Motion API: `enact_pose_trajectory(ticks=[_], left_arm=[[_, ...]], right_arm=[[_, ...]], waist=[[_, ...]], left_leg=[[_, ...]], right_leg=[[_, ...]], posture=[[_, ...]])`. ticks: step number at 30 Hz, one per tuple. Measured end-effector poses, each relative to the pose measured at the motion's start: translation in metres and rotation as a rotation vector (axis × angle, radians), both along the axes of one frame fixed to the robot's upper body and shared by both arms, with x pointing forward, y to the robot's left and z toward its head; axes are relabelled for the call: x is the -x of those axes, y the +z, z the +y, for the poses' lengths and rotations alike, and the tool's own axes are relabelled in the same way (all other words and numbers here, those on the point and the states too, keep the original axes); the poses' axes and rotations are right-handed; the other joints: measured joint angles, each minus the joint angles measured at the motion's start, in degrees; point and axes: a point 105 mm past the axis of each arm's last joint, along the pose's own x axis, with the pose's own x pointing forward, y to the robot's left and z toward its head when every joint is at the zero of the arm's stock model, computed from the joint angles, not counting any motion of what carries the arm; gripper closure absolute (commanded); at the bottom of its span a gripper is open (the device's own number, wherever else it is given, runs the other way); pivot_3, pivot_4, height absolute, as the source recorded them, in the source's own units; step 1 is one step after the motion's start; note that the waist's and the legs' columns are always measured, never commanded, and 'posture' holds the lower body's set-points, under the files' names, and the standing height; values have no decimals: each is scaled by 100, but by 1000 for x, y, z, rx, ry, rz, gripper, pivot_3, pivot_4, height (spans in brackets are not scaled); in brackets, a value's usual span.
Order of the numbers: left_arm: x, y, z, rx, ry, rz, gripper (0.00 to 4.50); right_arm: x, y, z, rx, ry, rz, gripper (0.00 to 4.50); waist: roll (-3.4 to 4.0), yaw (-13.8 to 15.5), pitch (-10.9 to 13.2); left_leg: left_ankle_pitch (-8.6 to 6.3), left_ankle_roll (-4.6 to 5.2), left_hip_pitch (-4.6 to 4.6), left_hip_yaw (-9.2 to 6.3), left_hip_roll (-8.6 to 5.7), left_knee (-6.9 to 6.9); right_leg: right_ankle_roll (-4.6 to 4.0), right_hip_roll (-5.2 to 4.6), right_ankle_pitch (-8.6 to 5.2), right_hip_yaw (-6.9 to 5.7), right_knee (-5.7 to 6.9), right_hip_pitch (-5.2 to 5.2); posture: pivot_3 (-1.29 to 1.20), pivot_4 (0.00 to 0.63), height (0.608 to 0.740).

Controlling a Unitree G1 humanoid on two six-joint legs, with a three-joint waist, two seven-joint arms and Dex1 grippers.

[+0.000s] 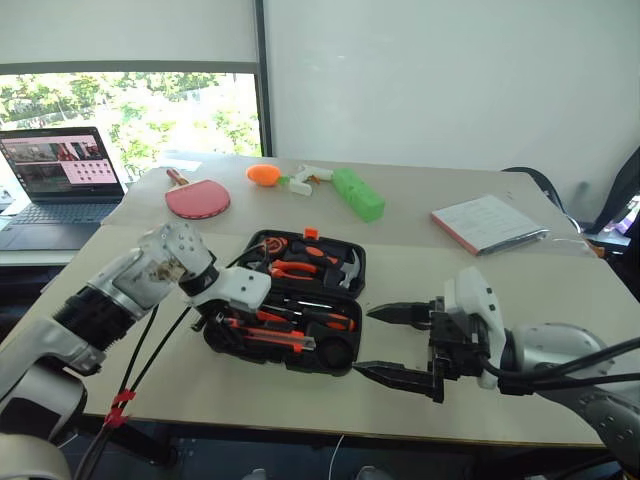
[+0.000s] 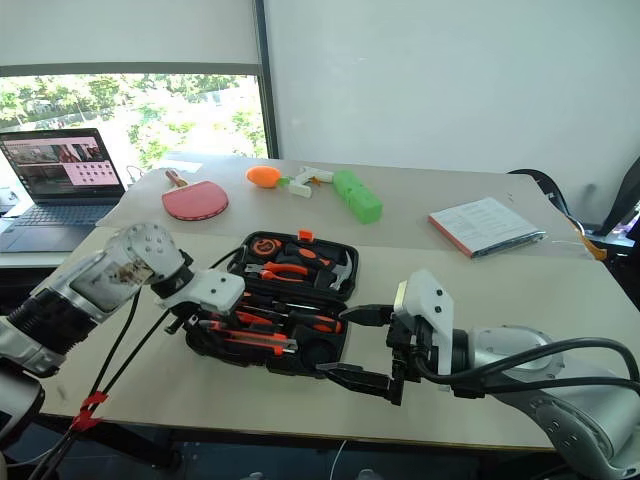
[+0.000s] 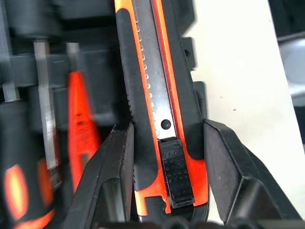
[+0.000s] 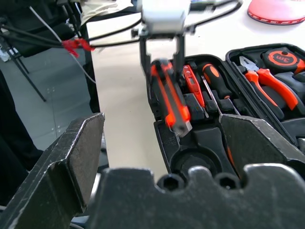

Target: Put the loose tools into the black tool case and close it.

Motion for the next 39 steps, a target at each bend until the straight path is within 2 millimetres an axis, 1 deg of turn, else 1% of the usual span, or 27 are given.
enact_pose_trajectory(ticks=[4,8,16,30,31,32,34,35,36,37,38,39], left_arm=[[-2,-1,-3,-4,-40,-32,2851],[-12,-7,-7,2,-24,-46,2851],[-11,-4,14,-41,-2,-57,2851],[-10,-8,7,-13,-40,-59,2851],[-10,-8,8,-12,-39,-58,1846],[-11,-8,8,-9,-35,-58,1767],[-12,-6,7,-1,-27,-60,959],[-12,-5,6,9,-29,-56,789],[-11,-2,5,21,-26,-47,406],[-10,0,4,35,-17,-29,159],[-8,3,4,55,-1,-6,33],[-7,6,5,63,9,2,33]], right_arm=[[-1,1,-1,-2,-13,-6,0],[-2,2,-1,-4,-20,-8,0],[-1,2,0,-10,-18,-5,0],[-1,-1,2,5,-14,-5,0],[-1,-1,2,5,-14,-5,0],[-1,-1,2,5,-14,-4,0],[-1,-1,3,6,-14,-4,0],[-1,-2,2,6,-14,-3,0],[-1,-2,3,6,-14,-3,0],[-1,-2,3,7,-14,-3,0],[-1,-2,3,8,-13,-3,0],[-1,-2,3,9,-13,-3,0]], waist=[[2,17,-1],[4,48,-2],[6,-1,-4],[9,-4,-5],[9,-4,-5],[9,-5,-5],[9,-19,-5],[9,-23,-5],[9,-23,-5],[9,-24,-5],[8,-23,-5],[8,-23,-5]], left_leg=[[0,0,3,0,-4,3],[0,0,7,1,-4,6],[0,1,8,-2,3,4],[-1,2,8,2,1,3],[-1,2,8,1,2,3],[-1,2,9,1,2,3],[-1,2,8,1,2,2],[-1,2,7,1,2,2],[-1,2,6,1,3,1],[-1,2,4,0,3,1],[-1,2,3,-1,3,1],[-1,2,1,-1,4,1]], right_leg=[[4,-3,1,0,-4,8],[5,-3,2,0,-4,12],[2,3,3,1,-2,10],[3,1,2,3,-5,10],[3,2,2,3,-5,10],[3,2,2,3,-5,10],[3,3,2,3,-6,9],[3,3,2,3,-6,8],[3,3,2,3,-6,7],[3,3,2,3,-6,5],[3,3,2,3,-4,3],[3,3,2,3,-4,2]], posture=[[0,150,738],[0,150,738],[0,150,738],[0,150,738],[0,150,738],[0,150,738],[0,150,738],[0,150,738],[0,150,738],[0,150,738],[0,150,738],[0,150,738]])
